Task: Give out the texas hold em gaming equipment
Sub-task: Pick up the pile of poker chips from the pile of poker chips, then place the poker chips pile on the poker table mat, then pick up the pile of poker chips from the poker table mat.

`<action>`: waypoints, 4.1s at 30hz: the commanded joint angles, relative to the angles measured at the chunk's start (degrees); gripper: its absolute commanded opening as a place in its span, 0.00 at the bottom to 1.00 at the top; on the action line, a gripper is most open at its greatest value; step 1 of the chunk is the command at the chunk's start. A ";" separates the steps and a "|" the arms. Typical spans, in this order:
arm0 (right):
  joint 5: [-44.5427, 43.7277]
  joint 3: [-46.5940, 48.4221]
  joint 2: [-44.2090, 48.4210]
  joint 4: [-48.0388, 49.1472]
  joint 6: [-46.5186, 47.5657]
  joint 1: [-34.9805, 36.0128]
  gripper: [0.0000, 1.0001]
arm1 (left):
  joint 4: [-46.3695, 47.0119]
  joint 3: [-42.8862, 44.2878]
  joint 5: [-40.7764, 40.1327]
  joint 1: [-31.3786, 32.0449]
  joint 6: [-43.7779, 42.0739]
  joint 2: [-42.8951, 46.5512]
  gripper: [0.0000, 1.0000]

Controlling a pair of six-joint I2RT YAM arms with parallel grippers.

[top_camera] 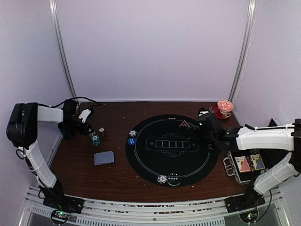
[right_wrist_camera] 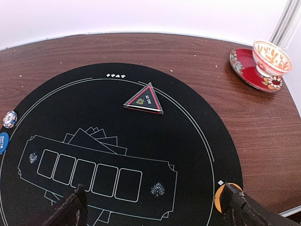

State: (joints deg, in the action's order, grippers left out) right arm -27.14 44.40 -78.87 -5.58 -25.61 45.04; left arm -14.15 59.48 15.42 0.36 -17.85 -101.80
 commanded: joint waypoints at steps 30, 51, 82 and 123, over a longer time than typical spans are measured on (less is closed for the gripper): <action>-7.97 -4.48 10.56 0.10 -4.39 -4.61 1.00 | -7.78 14.65 -0.86 32.79 1.55 4.31 0.32; -13.32 -10.03 24.03 0.34 -8.54 -9.51 1.00 | -17.10 49.48 -5.65 59.32 3.00 -26.93 0.32; -10.75 -10.13 23.01 1.63 -7.38 -9.60 1.00 | -13.82 46.50 -7.76 60.28 3.08 -31.99 0.82; 17.17 12.92 -18.74 -10.51 -2.53 8.01 0.94 | 7.71 -8.28 -7.69 25.04 5.74 26.56 0.98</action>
State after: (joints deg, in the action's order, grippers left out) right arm -11.92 56.55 -97.03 -13.87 -28.40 51.59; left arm -13.02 52.66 4.58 25.54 -13.47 -75.48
